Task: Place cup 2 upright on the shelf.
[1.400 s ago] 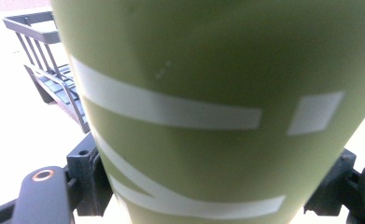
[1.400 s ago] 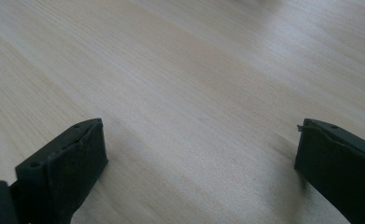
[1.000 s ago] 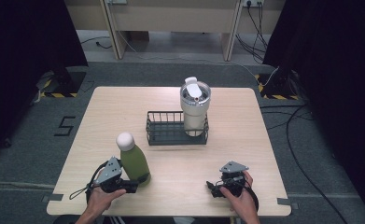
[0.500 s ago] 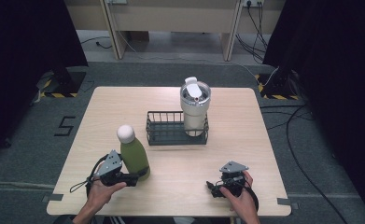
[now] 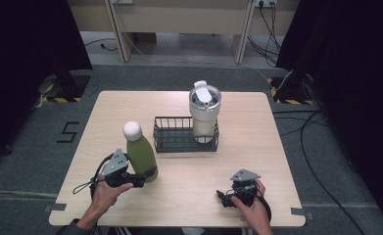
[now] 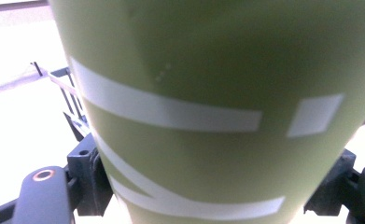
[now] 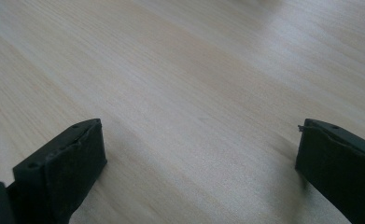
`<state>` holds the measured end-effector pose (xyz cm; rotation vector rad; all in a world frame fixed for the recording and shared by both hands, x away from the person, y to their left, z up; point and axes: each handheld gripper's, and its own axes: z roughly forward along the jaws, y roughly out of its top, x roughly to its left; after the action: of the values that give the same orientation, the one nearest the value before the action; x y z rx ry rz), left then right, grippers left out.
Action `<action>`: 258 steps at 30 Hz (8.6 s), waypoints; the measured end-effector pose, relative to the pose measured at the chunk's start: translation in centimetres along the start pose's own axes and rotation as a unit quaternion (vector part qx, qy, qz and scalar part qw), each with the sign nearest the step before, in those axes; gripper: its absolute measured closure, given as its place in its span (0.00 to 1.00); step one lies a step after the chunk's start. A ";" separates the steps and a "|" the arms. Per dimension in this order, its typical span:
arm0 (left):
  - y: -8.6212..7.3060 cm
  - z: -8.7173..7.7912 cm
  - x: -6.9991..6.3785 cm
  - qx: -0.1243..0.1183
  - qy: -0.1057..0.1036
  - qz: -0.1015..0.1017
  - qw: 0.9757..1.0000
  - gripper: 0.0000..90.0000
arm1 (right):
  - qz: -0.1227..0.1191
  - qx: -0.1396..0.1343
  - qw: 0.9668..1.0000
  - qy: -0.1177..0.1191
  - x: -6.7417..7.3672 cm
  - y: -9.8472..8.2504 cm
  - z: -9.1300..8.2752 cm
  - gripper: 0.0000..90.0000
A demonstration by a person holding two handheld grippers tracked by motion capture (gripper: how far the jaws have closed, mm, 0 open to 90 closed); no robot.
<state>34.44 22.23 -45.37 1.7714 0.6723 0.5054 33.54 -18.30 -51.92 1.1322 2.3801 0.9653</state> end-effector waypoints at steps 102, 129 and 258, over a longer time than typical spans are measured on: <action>9.3 12.0 6.8 -0.007 0.028 -0.018 0.999 0.23 | -0.004 0.001 1.000 0.000 0.0 0.0 0.0 0.02; 7.0 13.9 7.2 0.005 0.028 -0.031 0.999 0.23 | -0.003 0.001 1.000 0.000 0.0 0.0 0.0 0.01; 4.7 9.4 6.2 0.016 0.014 -0.041 0.999 0.16 | 0.001 0.003 1.000 0.001 0.1 0.0 0.0 0.01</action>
<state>45.99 18.64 -43.56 1.7611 0.7730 0.4678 33.52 -18.24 -51.93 1.1353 2.3854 0.9623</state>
